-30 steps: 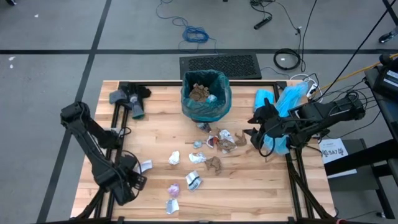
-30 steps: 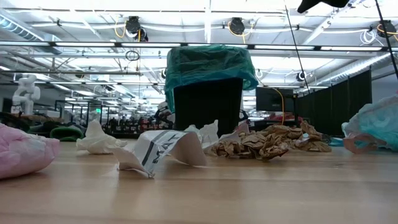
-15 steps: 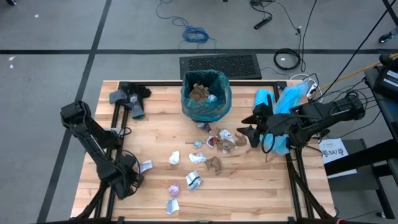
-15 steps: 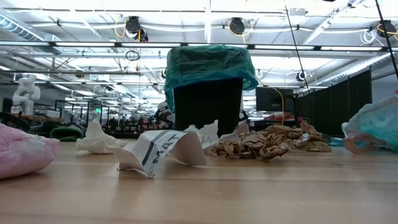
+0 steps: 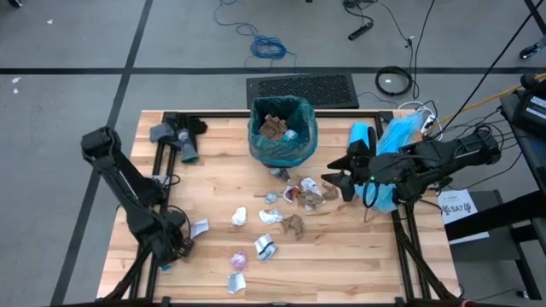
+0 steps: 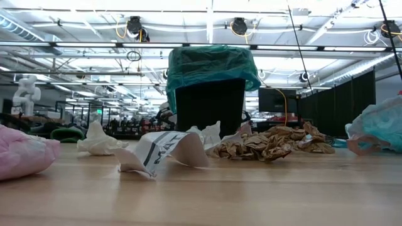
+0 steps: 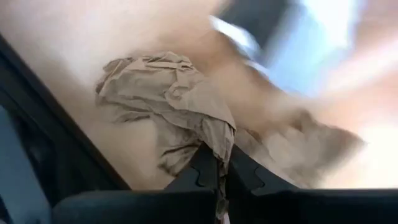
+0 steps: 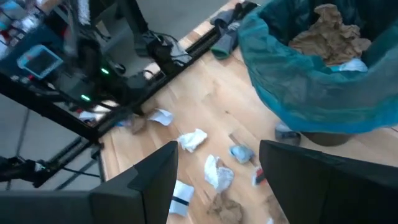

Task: Place trash/remove bag and relplace
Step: Put the brown napkin into the trash bin

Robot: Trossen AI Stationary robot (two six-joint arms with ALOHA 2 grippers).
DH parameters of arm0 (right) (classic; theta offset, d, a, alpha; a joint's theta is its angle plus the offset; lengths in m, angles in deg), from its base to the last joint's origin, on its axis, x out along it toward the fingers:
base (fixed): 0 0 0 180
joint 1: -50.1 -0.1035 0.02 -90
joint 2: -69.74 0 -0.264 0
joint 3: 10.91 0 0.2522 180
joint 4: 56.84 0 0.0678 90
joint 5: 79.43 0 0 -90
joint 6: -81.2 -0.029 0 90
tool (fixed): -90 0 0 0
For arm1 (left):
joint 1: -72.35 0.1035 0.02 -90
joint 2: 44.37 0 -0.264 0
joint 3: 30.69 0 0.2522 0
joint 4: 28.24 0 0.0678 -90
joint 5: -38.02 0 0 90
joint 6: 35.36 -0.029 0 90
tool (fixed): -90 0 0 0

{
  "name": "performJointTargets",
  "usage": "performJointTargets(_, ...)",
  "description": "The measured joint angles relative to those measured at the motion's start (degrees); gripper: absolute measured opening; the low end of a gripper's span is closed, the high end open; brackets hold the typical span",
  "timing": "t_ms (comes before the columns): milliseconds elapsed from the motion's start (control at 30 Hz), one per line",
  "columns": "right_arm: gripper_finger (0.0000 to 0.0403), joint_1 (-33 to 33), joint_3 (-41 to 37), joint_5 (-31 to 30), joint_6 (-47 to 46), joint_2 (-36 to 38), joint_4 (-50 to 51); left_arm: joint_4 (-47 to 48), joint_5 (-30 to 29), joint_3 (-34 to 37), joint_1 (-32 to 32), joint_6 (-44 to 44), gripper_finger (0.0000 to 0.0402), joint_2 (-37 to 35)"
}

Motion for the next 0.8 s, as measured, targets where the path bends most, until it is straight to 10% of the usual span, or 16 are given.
performJointTargets(567, 0.0217, 0.0, 0.0, -0.21, 0.46, 0.0, 10.33, 32.44, -13.51, -28.22, 1.15, -2.09, 0.0002, -6.59)
performJointTargets(800, 0.0217, 0.0, 0.0, -0.01, 0.22, 0.02, 12.12, 32.9, -23.24, -35.47, 7.25, -17.51, 0.0001, -6.62)
